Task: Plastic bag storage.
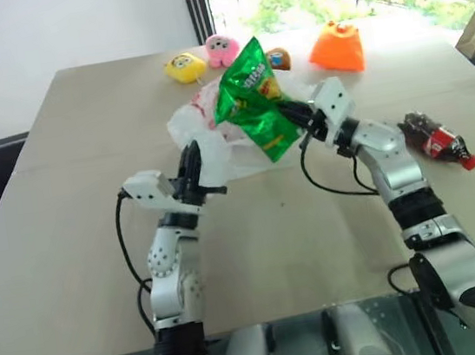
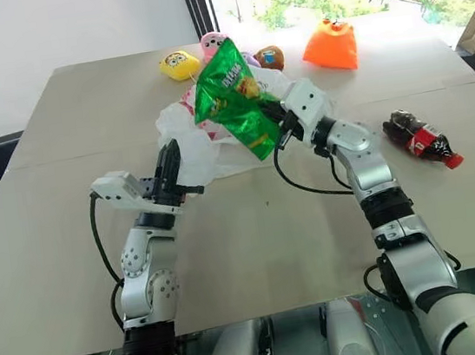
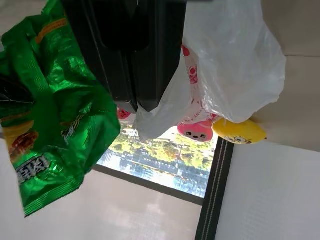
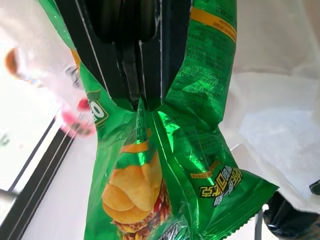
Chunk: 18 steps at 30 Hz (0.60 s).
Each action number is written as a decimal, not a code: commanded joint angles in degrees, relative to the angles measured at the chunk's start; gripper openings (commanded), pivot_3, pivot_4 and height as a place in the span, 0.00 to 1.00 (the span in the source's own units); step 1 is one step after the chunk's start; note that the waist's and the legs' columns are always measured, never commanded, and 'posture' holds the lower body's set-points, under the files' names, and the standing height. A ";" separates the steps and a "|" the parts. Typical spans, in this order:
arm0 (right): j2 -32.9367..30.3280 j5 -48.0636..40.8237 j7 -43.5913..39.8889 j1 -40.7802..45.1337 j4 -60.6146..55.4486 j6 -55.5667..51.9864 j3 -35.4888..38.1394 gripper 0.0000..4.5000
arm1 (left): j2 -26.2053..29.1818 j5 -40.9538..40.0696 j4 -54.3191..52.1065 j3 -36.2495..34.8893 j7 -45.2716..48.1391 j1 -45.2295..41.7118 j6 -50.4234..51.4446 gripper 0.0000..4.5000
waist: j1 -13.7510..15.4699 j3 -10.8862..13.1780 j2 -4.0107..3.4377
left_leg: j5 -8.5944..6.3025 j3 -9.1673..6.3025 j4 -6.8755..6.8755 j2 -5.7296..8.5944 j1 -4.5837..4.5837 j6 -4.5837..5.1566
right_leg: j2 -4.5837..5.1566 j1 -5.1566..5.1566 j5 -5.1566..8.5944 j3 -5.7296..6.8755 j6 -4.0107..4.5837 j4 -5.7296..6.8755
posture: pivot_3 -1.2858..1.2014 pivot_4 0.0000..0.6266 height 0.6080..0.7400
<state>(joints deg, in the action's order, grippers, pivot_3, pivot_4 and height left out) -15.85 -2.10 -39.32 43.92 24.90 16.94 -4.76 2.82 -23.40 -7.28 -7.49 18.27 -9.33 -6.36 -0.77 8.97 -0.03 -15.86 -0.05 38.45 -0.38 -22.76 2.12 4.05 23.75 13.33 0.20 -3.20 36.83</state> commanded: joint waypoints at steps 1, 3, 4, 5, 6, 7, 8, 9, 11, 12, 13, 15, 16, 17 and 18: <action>-1.64 8.26 6.75 -0.37 0.07 12.29 -1.76 0.01 | -0.75 -2.17 -3.08 -0.48 -0.32 -0.44 -0.16 0.00 | 0.00 0.00 0.01 | 0.00 0.00 0.00 0.00 0.00 0.00 | 0.00 0.00 0.00 0.00 0.00 0.00 | 0.52 0.24 1.00; -2.85 14.32 11.14 -0.64 1.52 18.56 -3.69 0.01 | -1.17 -2.93 -4.00 -0.18 -0.18 -0.76 0.01 0.00 | -0.01 0.01 0.02 | 0.00 0.01 0.00 0.00 0.00 -0.01 | 0.00 0.00 0.00 0.00 0.00 0.00 | 0.52 0.24 1.00; -3.23 17.00 13.82 -0.76 2.64 20.98 -4.39 0.01 | -1.51 -3.48 -4.52 -0.16 -0.37 -0.96 0.26 0.00 | -0.03 0.01 0.02 | 0.01 0.02 0.00 0.00 0.00 -0.02 | 0.00 0.00 0.00 -0.01 0.00 0.00 | 0.52 0.24 1.00; -3.54 19.06 16.03 -0.82 3.72 22.99 -4.99 0.01 | -1.75 -3.83 -4.96 -0.17 -0.58 -1.10 0.49 0.00 | -0.04 0.01 0.02 | 0.02 0.02 0.00 0.00 0.00 -0.04 | 0.00 0.00 0.00 -0.01 0.00 0.00 | 0.52 0.24 1.00; -3.97 21.27 17.95 -1.01 4.71 25.48 -5.83 0.01 | -1.94 -4.13 -5.48 -0.16 -0.86 -1.29 0.75 0.00 | -0.03 0.02 0.03 | 0.05 0.02 0.00 0.00 0.00 -0.09 | 0.00 0.00 0.00 -0.01 0.00 0.00 | 0.52 0.24 1.00; -4.29 23.10 19.81 -1.15 5.52 27.58 -6.38 0.01 | -2.06 -4.31 -5.91 -0.20 -1.16 -1.60 0.97 0.00 | -0.02 0.03 0.05 | 0.06 0.02 0.00 0.00 0.00 -0.11 | 0.00 0.00 0.00 -0.01 0.00 0.00 | 0.52 0.24 1.00; -4.39 24.16 21.74 -1.17 6.35 29.55 -6.55 0.01 | -2.17 -4.49 -6.28 -0.33 -1.51 -1.95 1.12 0.00 | -0.02 0.03 0.05 | 0.09 0.01 0.00 0.00 0.00 -0.15 | 0.00 0.00 0.00 -0.01 0.00 0.00 | 0.52 0.24 1.00; -4.37 24.50 23.62 -1.36 6.89 31.76 -6.26 0.01 | -2.31 -4.86 -6.76 -0.70 -2.26 -2.56 1.40 0.00 | -0.02 0.04 0.06 | 0.09 0.01 0.00 0.00 0.00 -0.16 | 0.00 0.00 0.00 -0.01 0.00 0.00 | 0.52 0.24 1.00; -4.23 24.12 25.77 -1.60 7.48 34.37 -5.77 0.01 | -2.37 -5.32 -7.45 -1.11 -3.17 -3.49 1.86 0.00 | 0.01 0.05 0.08 | 0.10 0.01 0.00 0.00 0.00 -0.18 | 0.00 0.00 0.00 -0.01 0.01 0.00 | 0.52 0.24 1.00; -4.26 23.99 26.29 -1.63 7.73 35.22 -5.78 0.01 | -2.35 -5.41 -7.66 -1.17 -3.39 -3.72 2.04 0.00 | -0.01 0.06 0.10 | 0.11 0.00 0.00 0.00 0.00 -0.18 | 0.00 -0.01 0.00 -0.01 0.01 0.00 | 0.52 0.24 1.00; -4.35 24.26 26.79 -1.84 7.56 35.48 -5.91 0.01 | -2.31 -5.41 -7.73 -1.11 -3.51 -3.88 2.18 0.00 | -0.01 0.06 0.10 | 0.11 0.01 0.00 0.00 0.00 -0.19 | 0.00 -0.01 0.00 -0.02 0.00 0.00 | 0.52 0.24 1.00; -4.73 25.85 27.91 -2.20 7.20 35.67 -6.50 0.01 | -2.22 -5.41 -7.82 -1.01 -3.65 -4.02 2.35 0.00 | -0.01 0.06 0.10 | 0.11 0.01 0.00 0.00 0.00 -0.19 | 0.00 -0.02 0.00 -0.02 0.00 -0.01 | 0.52 0.24 1.00; -4.96 26.84 28.45 -2.34 7.02 35.67 -6.84 0.01 | -2.17 -5.41 -7.85 -0.97 -3.67 -4.06 2.39 0.00 | -0.01 0.06 0.11 | 0.11 0.01 0.00 0.00 0.00 -0.19 | 0.00 -0.02 0.00 -0.02 0.00 -0.01 | 0.52 0.24 1.00; -5.33 30.17 30.25 -2.93 6.99 34.36 -7.58 0.01 | -2.28 -5.48 -7.97 -0.79 -3.65 -4.06 2.42 0.00 | -0.01 0.06 0.11 | 0.11 0.01 0.00 0.00 0.00 -0.19 | 0.00 -0.02 0.00 -0.02 0.00 -0.01 | 0.52 0.24 1.00; -5.62 33.88 32.36 -3.39 7.13 32.58 -8.52 0.01 | -2.42 -5.77 -8.15 -0.51 -3.41 -4.00 2.58 0.00 | 0.01 0.05 0.12 | 0.11 0.01 0.00 0.00 0.00 -0.19 | 0.00 -0.02 0.00 -0.02 0.01 -0.01 | 0.52 0.24 1.00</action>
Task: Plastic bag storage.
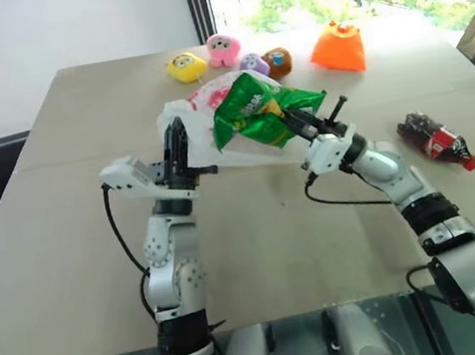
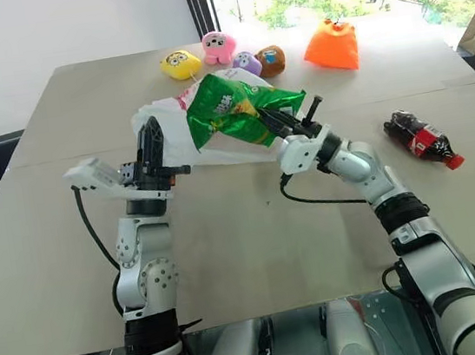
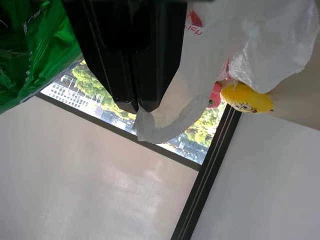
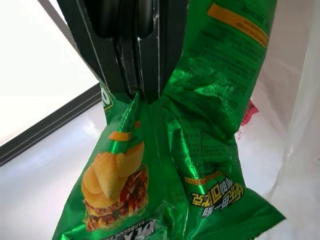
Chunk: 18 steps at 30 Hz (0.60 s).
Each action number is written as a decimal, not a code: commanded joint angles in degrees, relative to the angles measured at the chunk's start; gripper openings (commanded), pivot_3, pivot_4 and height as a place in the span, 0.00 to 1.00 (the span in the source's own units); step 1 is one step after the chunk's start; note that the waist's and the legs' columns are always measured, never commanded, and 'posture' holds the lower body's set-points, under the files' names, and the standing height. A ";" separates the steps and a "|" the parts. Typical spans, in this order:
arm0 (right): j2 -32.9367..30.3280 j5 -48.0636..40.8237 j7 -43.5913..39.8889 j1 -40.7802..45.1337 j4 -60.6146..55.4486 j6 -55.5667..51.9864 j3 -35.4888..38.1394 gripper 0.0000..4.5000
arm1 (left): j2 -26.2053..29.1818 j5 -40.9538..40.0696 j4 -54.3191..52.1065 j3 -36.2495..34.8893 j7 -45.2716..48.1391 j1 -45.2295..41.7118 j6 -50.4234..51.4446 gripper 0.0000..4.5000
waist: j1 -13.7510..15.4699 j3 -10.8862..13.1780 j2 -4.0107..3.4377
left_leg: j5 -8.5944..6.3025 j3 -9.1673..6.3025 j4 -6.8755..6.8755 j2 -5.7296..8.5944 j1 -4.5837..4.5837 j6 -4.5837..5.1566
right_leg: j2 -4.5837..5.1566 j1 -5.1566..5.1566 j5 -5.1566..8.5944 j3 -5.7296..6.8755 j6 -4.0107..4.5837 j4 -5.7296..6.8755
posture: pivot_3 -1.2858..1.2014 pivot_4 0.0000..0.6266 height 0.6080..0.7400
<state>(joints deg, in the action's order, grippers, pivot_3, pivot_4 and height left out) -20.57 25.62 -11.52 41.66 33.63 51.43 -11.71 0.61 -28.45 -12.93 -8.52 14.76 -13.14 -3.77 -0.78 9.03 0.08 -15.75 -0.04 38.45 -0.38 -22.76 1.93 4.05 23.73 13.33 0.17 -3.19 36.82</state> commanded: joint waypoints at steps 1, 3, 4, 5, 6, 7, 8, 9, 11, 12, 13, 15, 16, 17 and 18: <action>-0.93 8.34 6.06 -1.41 -1.27 -2.93 -2.24 0.01 | -0.28 -0.87 -2.66 0.83 0.37 -0.06 0.11 0.00 | 0.02 -0.01 0.02 | 0.00 -0.01 0.00 0.00 0.00 0.00 | 0.00 0.00 0.00 0.00 0.00 0.00 | 0.52 0.24 1.00; -0.73 12.09 9.11 -1.36 -1.24 -6.44 -3.19 0.01 | -0.21 -0.73 -2.85 1.51 0.90 0.35 0.24 0.00 | 0.01 -0.01 0.02 | 0.00 0.00 0.00 0.00 0.00 -0.01 | 0.00 0.00 0.00 0.00 0.00 0.00 | 0.52 0.24 1.00; -0.29 13.55 10.46 -1.03 -1.16 -8.65 -3.58 0.01 | -0.19 -0.75 -2.99 1.90 1.25 0.69 0.40 0.00 | -0.01 -0.01 0.02 | 0.01 0.00 0.00 0.00 0.00 -0.01 | 0.00 0.00 0.00 0.00 0.00 0.00 | 0.52 0.24 1.00; 0.44 14.75 11.57 -0.57 -1.15 -11.10 -4.01 0.01 | -0.20 -0.98 -3.26 2.34 1.72 1.09 0.66 0.00 | -0.07 -0.01 0.02 | 0.01 0.02 0.00 0.00 0.00 -0.01 | 0.00 0.00 0.00 -0.01 0.00 0.01 | 0.52 0.24 1.00; 1.31 15.69 12.12 -0.08 -1.05 -13.73 -4.50 0.01 | -0.15 -1.16 -3.49 2.79 2.21 1.49 0.93 0.00 | -0.10 -0.02 0.03 | 0.01 0.03 0.00 0.00 0.02 -0.02 | -0.01 0.00 0.00 -0.03 0.00 0.01 | 0.52 0.24 1.00; 2.52 15.49 12.45 0.37 -0.65 -15.65 -4.70 0.01 | -0.16 -1.38 -3.71 3.26 2.63 1.92 1.11 0.00 | -0.09 -0.02 0.03 | 0.02 0.03 0.00 0.00 0.04 -0.04 | -0.01 0.00 0.00 -0.03 0.00 0.02 | 0.52 0.24 1.00; 4.05 14.24 12.56 0.92 -0.10 -17.02 -4.49 0.01 | -0.15 -1.70 -3.91 3.75 3.15 2.37 1.25 0.00 | -0.10 -0.02 0.03 | 0.03 0.02 0.00 0.00 0.04 -0.06 | -0.01 0.00 0.00 -0.03 0.01 0.03 | 0.52 0.24 1.00; 5.44 12.62 12.53 1.52 0.56 -17.70 -4.16 0.01 | -0.13 -1.84 -3.96 4.10 3.49 2.68 1.30 0.00 | -0.16 -0.02 0.03 | 0.04 0.01 0.00 -0.01 0.04 -0.06 | -0.02 0.00 0.00 -0.03 0.01 0.04 | 0.52 0.24 1.00; 7.17 10.53 12.78 2.65 1.56 -18.42 -3.68 0.01 | -0.11 -1.80 -3.96 4.36 3.80 3.02 1.28 0.00 | -0.13 -0.02 0.03 | 0.04 -0.02 0.00 -0.02 0.05 -0.07 | -0.03 0.00 0.00 -0.01 0.01 0.06 | 0.52 0.24 1.00; 7.58 10.29 13.01 3.26 1.91 -18.78 -3.73 0.01 | -0.11 -1.79 -3.90 4.35 3.85 3.03 1.27 0.00 | -0.14 -0.02 0.03 | 0.04 -0.03 0.00 -0.02 0.05 -0.07 | -0.03 0.00 0.00 0.00 0.01 0.06 | 0.52 0.24 1.00; 7.32 11.34 13.46 3.84 2.03 -18.76 -4.46 0.01 | -0.09 -1.74 -3.85 4.32 3.85 3.00 1.25 0.00 | -0.09 -0.02 0.03 | 0.04 -0.02 0.00 -0.01 0.05 -0.07 | -0.03 0.00 0.00 0.00 0.01 0.06 | 0.52 0.24 1.00; 6.78 12.86 13.89 3.91 1.70 -18.22 -6.02 0.01 | 0.02 -1.67 -3.70 4.11 3.83 2.79 1.09 0.00 | -0.02 -0.02 0.04 | 0.04 -0.02 0.00 0.02 0.03 -0.07 | 0.00 -0.01 0.00 0.00 0.01 0.04 | 0.52 0.24 1.00; 6.53 13.15 13.81 3.55 1.42 -17.84 -6.80 0.01 | 0.07 -1.69 -3.58 3.94 3.81 2.64 0.98 0.00 | -0.02 -0.03 0.05 | 0.04 -0.01 0.01 0.03 0.02 -0.07 | 0.01 -0.01 0.00 -0.01 0.01 0.03 | 0.52 0.24 1.00; 6.11 13.79 13.84 3.14 1.06 -17.35 -7.77 0.01 | 0.14 -1.68 -3.40 3.75 3.79 2.44 0.89 0.00 | -0.03 -0.03 0.05 | 0.04 -0.01 0.01 0.03 0.02 -0.07 | 0.01 -0.01 0.00 -0.02 0.01 0.01 | 0.52 0.24 1.00; 5.55 14.39 13.83 2.48 0.43 -16.71 -8.74 0.01 | 0.20 -1.62 -3.24 3.54 3.75 2.26 0.76 0.00 | -0.04 -0.03 0.05 | 0.04 -0.01 0.01 0.03 0.02 -0.07 | 0.01 -0.01 0.00 -0.02 0.01 0.01 | 0.52 0.24 1.00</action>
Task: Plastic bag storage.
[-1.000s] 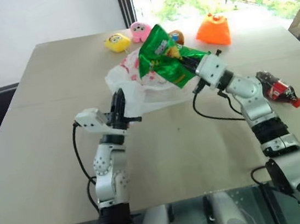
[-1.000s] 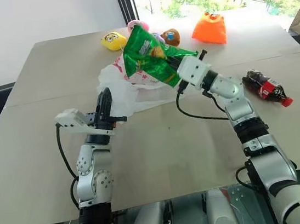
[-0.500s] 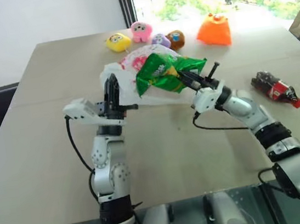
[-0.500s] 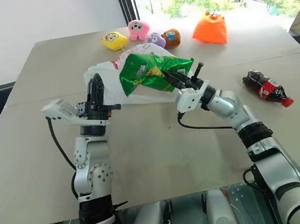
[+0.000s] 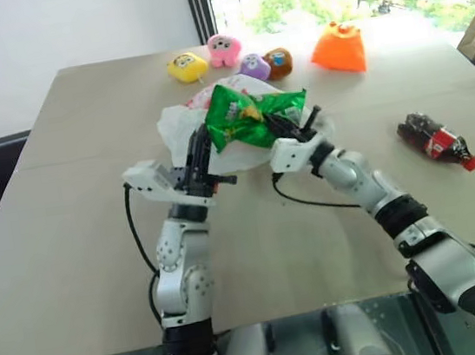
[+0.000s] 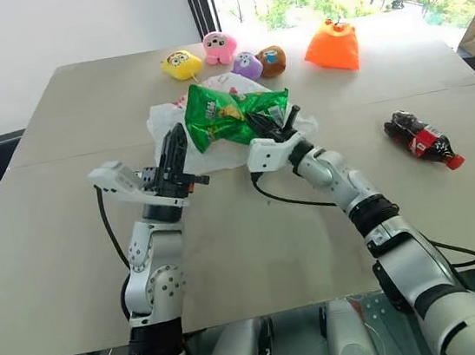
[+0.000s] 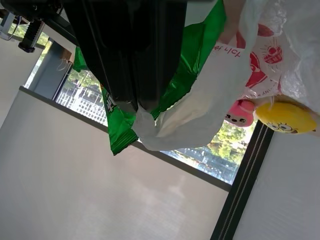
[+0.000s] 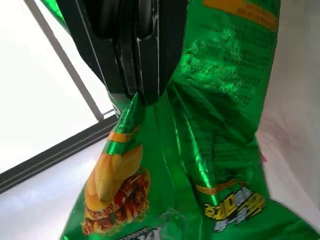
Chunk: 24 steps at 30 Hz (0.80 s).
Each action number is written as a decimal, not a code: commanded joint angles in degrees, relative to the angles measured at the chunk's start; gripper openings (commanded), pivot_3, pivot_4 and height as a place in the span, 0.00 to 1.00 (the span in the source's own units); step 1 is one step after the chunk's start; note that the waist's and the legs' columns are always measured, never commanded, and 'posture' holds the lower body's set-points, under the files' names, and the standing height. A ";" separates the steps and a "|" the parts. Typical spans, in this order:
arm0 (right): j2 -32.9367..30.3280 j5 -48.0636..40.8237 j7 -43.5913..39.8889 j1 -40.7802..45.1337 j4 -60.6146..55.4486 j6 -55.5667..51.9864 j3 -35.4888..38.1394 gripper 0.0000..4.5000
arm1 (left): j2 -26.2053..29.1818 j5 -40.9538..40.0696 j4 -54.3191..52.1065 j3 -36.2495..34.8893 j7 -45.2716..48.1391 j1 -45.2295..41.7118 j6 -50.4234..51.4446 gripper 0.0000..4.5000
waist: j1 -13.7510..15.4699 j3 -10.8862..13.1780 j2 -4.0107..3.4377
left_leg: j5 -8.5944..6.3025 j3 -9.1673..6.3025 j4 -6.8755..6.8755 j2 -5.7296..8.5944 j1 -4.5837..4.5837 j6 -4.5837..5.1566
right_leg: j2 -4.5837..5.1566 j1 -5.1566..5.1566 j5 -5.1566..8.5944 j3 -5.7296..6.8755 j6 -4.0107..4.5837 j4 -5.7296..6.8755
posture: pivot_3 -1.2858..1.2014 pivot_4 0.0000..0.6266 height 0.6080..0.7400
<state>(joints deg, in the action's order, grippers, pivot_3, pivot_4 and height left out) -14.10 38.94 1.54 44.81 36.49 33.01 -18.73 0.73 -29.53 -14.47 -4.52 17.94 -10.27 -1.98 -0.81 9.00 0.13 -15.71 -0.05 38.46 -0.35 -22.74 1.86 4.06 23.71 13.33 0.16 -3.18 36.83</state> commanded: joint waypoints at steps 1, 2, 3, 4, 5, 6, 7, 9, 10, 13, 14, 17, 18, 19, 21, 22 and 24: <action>-1.64 1.82 0.66 -1.38 -3.24 2.71 -2.89 0.01 | 0.09 -0.53 -1.56 -0.75 0.45 -0.78 -1.17 0.00 | 0.01 0.00 0.00 | 0.00 0.00 0.00 0.00 0.00 0.00 | 0.00 0.00 0.00 0.00 0.00 0.00 | 0.52 0.24 1.00; -2.45 2.85 0.73 -1.98 -4.10 3.73 -4.08 0.01 | 0.04 -0.52 -1.42 -1.04 0.28 -0.90 -1.30 0.00 | 0.01 0.00 0.00 | 0.00 -0.02 -0.01 0.00 0.00 0.00 | 0.00 0.00 0.00 0.01 0.00 0.00 | 0.52 0.24 1.00; -3.16 3.17 0.08 -2.58 -4.72 5.10 -5.27 0.01 | -0.01 -0.53 -1.29 -1.29 0.20 -0.97 -1.39 0.00 | -0.04 0.00 0.00 | 0.00 -0.03 -0.01 -0.01 0.00 0.00 | -0.01 0.00 0.00 0.02 0.00 0.00 | 0.52 0.24 1.00; -3.64 3.00 -0.78 -2.97 -4.92 6.38 -6.28 0.01 | -0.07 -0.52 -1.19 -1.45 0.16 -1.00 -1.44 0.00 | -0.06 0.00 0.00 | 0.00 -0.02 -0.01 -0.01 0.00 0.00 | -0.01 0.00 0.00 0.02 0.00 0.00 | 0.52 0.24 1.00; -4.16 3.14 -2.05 -3.32 -4.99 7.06 -7.41 0.01 | -0.13 -0.47 -1.10 -1.54 0.17 -1.01 -1.48 0.00 | -0.08 0.00 0.00 | 0.00 -0.02 -0.01 -0.01 0.01 0.00 | -0.01 0.00 0.00 0.02 0.00 0.01 | 0.52 0.24 1.00; -4.39 2.53 -3.54 -3.66 -4.86 7.69 -8.21 0.01 | -0.18 -0.44 -1.06 -1.61 0.20 -1.04 -1.46 0.00 | -0.15 0.00 0.00 | 0.00 -0.02 -0.01 -0.01 0.01 0.00 | -0.01 0.00 0.00 0.02 0.00 0.01 | 0.52 0.24 1.00; -4.41 1.27 -5.47 -3.98 -4.67 8.37 -8.87 0.01 | -0.24 -0.44 -1.01 -1.67 0.28 -1.03 -1.44 0.00 | -0.21 0.00 0.00 | 0.00 -0.01 0.00 -0.01 0.02 0.00 | -0.02 0.00 0.00 0.01 0.00 0.02 | 0.52 0.24 1.00; -4.04 -1.01 -10.16 -4.44 -3.75 8.01 -10.02 0.01 | -0.44 -0.33 -0.82 -1.58 0.45 -0.91 -1.44 0.00 | -0.17 -0.01 0.02 | 0.00 -0.02 0.00 -0.02 0.05 0.00 | -0.02 -0.02 0.00 0.00 0.00 0.03 | 0.52 0.24 1.00; -3.72 -2.16 -12.51 -4.61 -3.22 7.21 -10.33 0.01 | -0.50 -0.28 -0.72 -1.45 0.59 -0.82 -1.40 0.00 | -0.16 -0.02 0.03 | 0.00 -0.03 0.00 -0.02 0.05 0.00 | -0.02 -0.03 0.00 0.01 0.00 0.04 | 0.52 0.24 1.00; -2.20 -5.35 -18.70 -4.92 -1.92 2.46 -10.11 0.21 | -0.57 -0.15 -0.47 -1.16 1.01 -0.56 -1.34 0.00 | -0.14 -0.02 0.03 | 0.00 -0.03 0.00 -0.02 0.06 0.01 | -0.02 -0.05 0.00 0.02 0.00 0.02 | 0.52 0.24 1.00; -1.72 -6.10 -20.23 -4.86 -1.72 1.16 -9.95 0.27 | -0.57 -0.17 -0.39 -1.14 1.13 -0.54 -1.27 0.00 | -0.14 -0.02 0.03 | 0.00 -0.03 0.00 -0.02 0.06 0.01 | -0.02 -0.05 0.00 0.01 0.00 0.02 | 0.52 0.24 1.00; 0.07 -8.86 -24.67 -4.25 -1.34 -5.77 -8.60 0.56 | -0.44 -0.16 -0.22 -1.00 1.77 -0.27 -1.08 0.00 | -0.22 -0.04 0.05 | 0.00 -0.03 0.01 -0.03 0.07 0.01 | -0.02 -0.05 0.00 0.01 0.00 0.03 | 0.52 0.24 1.00; 0.96 -10.67 -25.36 -3.87 -1.62 -7.38 -7.51 0.67 | -0.31 -0.14 -0.16 -0.89 2.10 -0.09 -1.03 0.00 | -0.26 -0.06 0.08 | 0.00 -0.02 0.00 -0.04 0.12 0.01 | -0.03 -0.07 0.00 0.00 0.00 0.04 | 0.52 0.24 1.00; 2.41 -13.48 -25.76 -3.49 -2.43 -9.45 -5.64 0.78 | -0.10 -0.08 -0.06 -0.72 2.54 0.21 -0.94 0.00 | -0.26 -0.07 0.10 | 0.00 -0.03 0.00 -0.06 0.21 0.01 | -0.05 -0.15 0.00 0.01 0.00 0.06 | 0.52 0.24 1.00; 5.16 -18.87 -25.54 -2.67 -4.53 -12.87 -1.66 0.97 | 0.25 0.08 -0.01 -0.39 3.41 0.91 -0.79 0.00 | -0.24 -0.07 0.10 | -0.01 -0.04 -0.01 -0.09 0.34 0.01 | -0.08 -0.26 0.00 0.01 0.01 0.10 | 0.52 0.24 1.00; 5.51 -20.82 -26.06 -2.33 -6.19 -14.55 -0.03 0.97 | 0.43 -0.42 -0.15 -0.22 4.05 1.58 -0.34 0.00 | -0.22 -0.07 0.10 | -0.01 -0.05 -0.01 -0.09 0.34 0.02 | -0.08 -0.26 0.00 0.02 0.02 0.13 | 0.52 0.24 1.00; 6.08 -25.79 -29.57 -3.26 -10.44 -19.56 2.32 0.97 | 0.82 -1.48 -0.45 0.16 5.40 2.90 0.59 0.00 | -0.13 -0.05 0.09 | -0.01 -0.06 -0.01 -0.08 0.32 0.02 | -0.07 -0.25 0.00 0.02 0.02 0.15 | 0.52 0.24 1.00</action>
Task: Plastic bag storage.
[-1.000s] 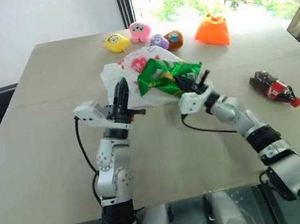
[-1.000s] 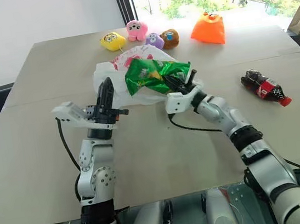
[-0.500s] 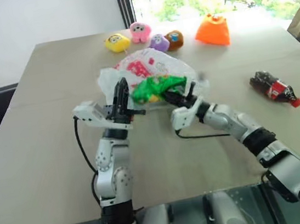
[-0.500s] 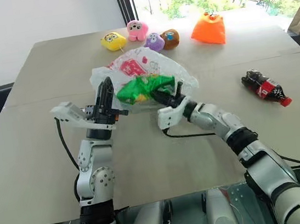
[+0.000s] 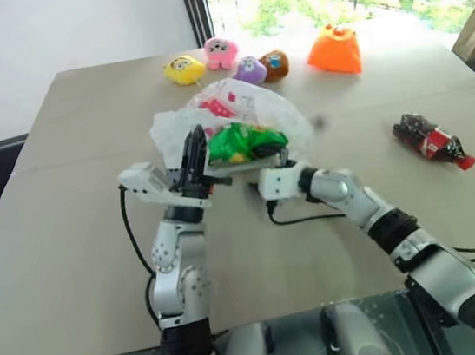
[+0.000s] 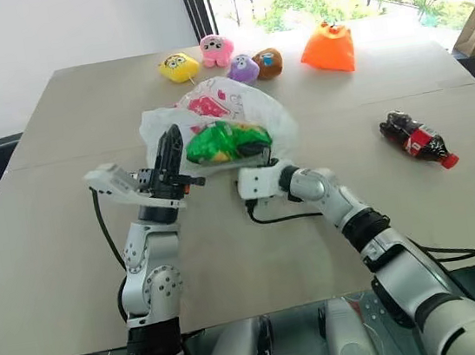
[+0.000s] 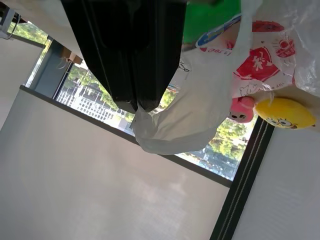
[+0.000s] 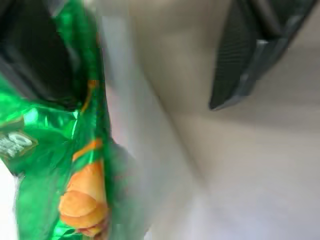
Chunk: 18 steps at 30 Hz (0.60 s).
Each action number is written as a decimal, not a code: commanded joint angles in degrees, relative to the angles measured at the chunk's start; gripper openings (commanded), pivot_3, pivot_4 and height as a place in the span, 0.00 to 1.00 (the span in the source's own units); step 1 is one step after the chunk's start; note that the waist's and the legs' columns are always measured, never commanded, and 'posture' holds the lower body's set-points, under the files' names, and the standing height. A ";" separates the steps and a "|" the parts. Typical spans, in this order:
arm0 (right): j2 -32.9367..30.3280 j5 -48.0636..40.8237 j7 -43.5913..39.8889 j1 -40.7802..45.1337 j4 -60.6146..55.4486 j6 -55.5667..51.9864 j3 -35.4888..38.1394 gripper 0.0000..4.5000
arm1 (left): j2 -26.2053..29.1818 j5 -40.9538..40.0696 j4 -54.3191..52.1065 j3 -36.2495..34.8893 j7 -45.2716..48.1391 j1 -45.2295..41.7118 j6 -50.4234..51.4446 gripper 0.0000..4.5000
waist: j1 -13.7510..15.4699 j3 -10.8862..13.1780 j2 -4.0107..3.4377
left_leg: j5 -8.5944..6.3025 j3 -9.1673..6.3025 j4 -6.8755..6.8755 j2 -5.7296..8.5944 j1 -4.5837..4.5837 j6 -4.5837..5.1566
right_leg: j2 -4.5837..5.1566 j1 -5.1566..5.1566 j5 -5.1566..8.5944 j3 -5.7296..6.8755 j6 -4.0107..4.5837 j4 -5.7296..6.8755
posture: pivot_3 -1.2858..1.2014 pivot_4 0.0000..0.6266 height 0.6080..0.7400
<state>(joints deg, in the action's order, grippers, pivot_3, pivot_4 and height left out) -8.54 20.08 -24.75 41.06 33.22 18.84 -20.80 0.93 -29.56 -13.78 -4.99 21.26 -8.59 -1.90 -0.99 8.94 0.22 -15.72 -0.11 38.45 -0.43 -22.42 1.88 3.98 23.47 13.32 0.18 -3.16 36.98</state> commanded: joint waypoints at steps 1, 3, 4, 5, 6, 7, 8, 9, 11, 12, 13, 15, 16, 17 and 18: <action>0.73 -8.89 -4.90 -0.16 -8.96 -7.64 5.01 0.97 | 0.78 -1.79 -1.23 0.79 2.60 1.67 0.84 0.00 | 0.20 0.00 0.00 | 0.00 0.00 0.00 0.01 -0.02 0.00 | 0.01 0.01 0.00 0.00 0.00 -0.01 | 0.52 0.24 1.00; -0.64 -15.73 -13.66 -3.72 -16.82 -17.70 4.99 0.97 | 1.56 -2.54 -1.32 1.62 4.75 3.29 1.53 0.00 | 0.28 0.00 0.01 | 0.00 -0.04 0.01 0.01 -0.07 0.00 | 0.04 0.01 0.00 0.04 0.00 -0.08 | 0.52 0.24 1.00; -1.43 -18.18 -16.82 -5.03 -19.92 -21.62 4.92 0.97 | 1.78 -2.69 -1.24 1.91 5.44 3.78 1.70 0.00 | 0.41 -0.02 0.03 | -0.01 -0.05 0.01 0.02 -0.10 0.01 | 0.05 0.01 0.00 0.06 -0.01 -0.10 | 0.52 0.24 1.00; -3.15 -21.79 -20.31 -6.92 -24.89 -27.02 5.30 0.97 | 1.94 -2.98 -1.09 2.04 6.04 4.46 1.86 0.00 | 0.52 -0.02 0.03 | -0.01 -0.14 0.00 0.01 -0.14 0.02 | 0.07 -0.01 0.00 0.14 -0.01 -0.18 | 0.52 0.24 1.00; -4.35 -24.01 -22.16 -8.07 -28.37 -30.78 5.65 0.97 | 1.99 -3.16 -0.98 2.04 6.34 4.82 1.94 0.00 | 0.45 -0.02 0.03 | -0.08 -0.23 -0.01 0.00 -0.23 0.14 | 0.10 0.00 0.00 0.19 -0.01 -0.23 | 0.52 0.24 1.00; -6.47 -27.19 -24.06 -9.39 -32.52 -35.73 7.03 0.97 | 2.07 -2.91 -0.68 1.77 6.36 5.09 1.67 0.00 | 0.42 -0.01 0.02 | -0.12 -0.21 -0.01 -0.01 -0.23 0.20 | 0.10 0.00 0.00 0.18 -0.01 -0.23 | 0.52 0.24 1.00; -8.94 -30.44 -26.17 -10.74 -36.22 -39.69 8.77 0.97 | 2.00 -2.58 -0.34 1.33 6.12 5.17 1.20 0.00 | 0.44 0.00 0.01 | -0.15 -0.20 -0.01 0.02 -0.28 0.25 | 0.11 0.02 0.00 0.18 -0.01 -0.23 | 0.52 0.24 1.00; -11.15 -33.39 -27.91 -11.88 -39.02 -42.43 10.59 0.97 | 1.90 -2.18 0.00 0.85 5.71 5.00 0.77 0.00 | 0.80 0.02 -0.02 | -0.16 -0.20 0.01 0.02 -0.30 0.27 | 0.12 0.05 0.00 0.18 -0.01 -0.22 | 0.52 0.24 1.00; -14.81 -38.77 -29.99 -14.16 -43.25 -44.62 14.87 0.97 | 1.75 -1.58 0.52 0.24 5.11 4.51 0.26 0.00 | 0.82 0.02 -0.02 | -0.18 -0.27 0.04 0.04 -0.31 0.31 | 0.15 0.04 0.00 0.23 -0.01 -0.22 | 0.52 0.24 1.00; -15.96 -40.04 -29.33 -14.80 -44.01 -44.54 17.37 0.97 | 1.74 -1.45 0.76 0.15 4.97 4.23 0.20 0.00 | 0.81 0.02 -0.01 | -0.18 -0.28 0.05 0.07 -0.31 0.32 | 0.15 0.03 0.00 0.24 -0.01 -0.21 | 0.52 0.24 1.00; -16.97 -40.75 -28.07 -14.95 -44.03 -44.53 19.80 0.97 | 1.69 -1.46 0.91 0.15 4.92 4.00 0.20 0.00 | 0.69 0.02 -0.01 | -0.19 -0.28 0.06 0.08 -0.29 0.32 | 0.13 0.02 0.00 0.24 -0.01 -0.21 | 0.52 0.24 1.00; -19.06 -41.24 -25.41 -14.92 -43.29 -44.46 24.49 0.97 | 1.50 -1.45 0.82 0.28 4.86 3.89 0.25 0.00 | 0.40 0.02 -0.01 | -0.19 -0.27 0.05 0.06 -0.23 0.32 | 0.07 0.00 0.00 0.22 -0.01 -0.16 | 0.52 0.24 1.00; -20.94 -40.22 -23.49 -14.51 -41.36 -43.87 27.28 0.97 | 1.42 -1.40 0.70 0.46 4.95 3.87 0.30 0.00 | 0.36 0.02 -0.01 | -0.19 -0.28 0.05 0.06 -0.21 0.32 | 0.04 0.00 0.00 0.23 0.00 -0.15 | 0.52 0.24 1.00; -23.00 -38.93 -21.97 -14.27 -38.94 -42.98 29.65 0.97 | 1.36 -1.44 0.55 0.62 5.04 3.93 0.37 0.00 | 0.40 0.02 -0.01 | -0.19 -0.28 0.05 0.05 -0.21 0.32 | 0.03 0.00 0.01 0.23 0.00 -0.12 | 0.52 0.24 1.00; -26.05 -37.04 -21.04 -14.35 -35.67 -42.03 31.40 0.97 | 1.33 -1.41 0.44 0.75 5.04 3.97 0.47 0.00 | 0.46 0.03 -0.01 | -0.19 -0.28 0.05 0.06 -0.21 0.32 | 0.03 0.00 0.01 0.23 0.00 -0.12 | 0.52 0.24 1.00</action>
<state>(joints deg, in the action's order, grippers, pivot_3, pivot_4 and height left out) -30.73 -19.13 -48.47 25.99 -6.13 -25.24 5.07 2.18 -31.00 -12.14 -4.22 26.08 -4.42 -0.58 -0.52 8.97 0.22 -15.90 -0.35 38.51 -0.35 -22.63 2.20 4.03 23.47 13.33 0.40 -3.16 36.85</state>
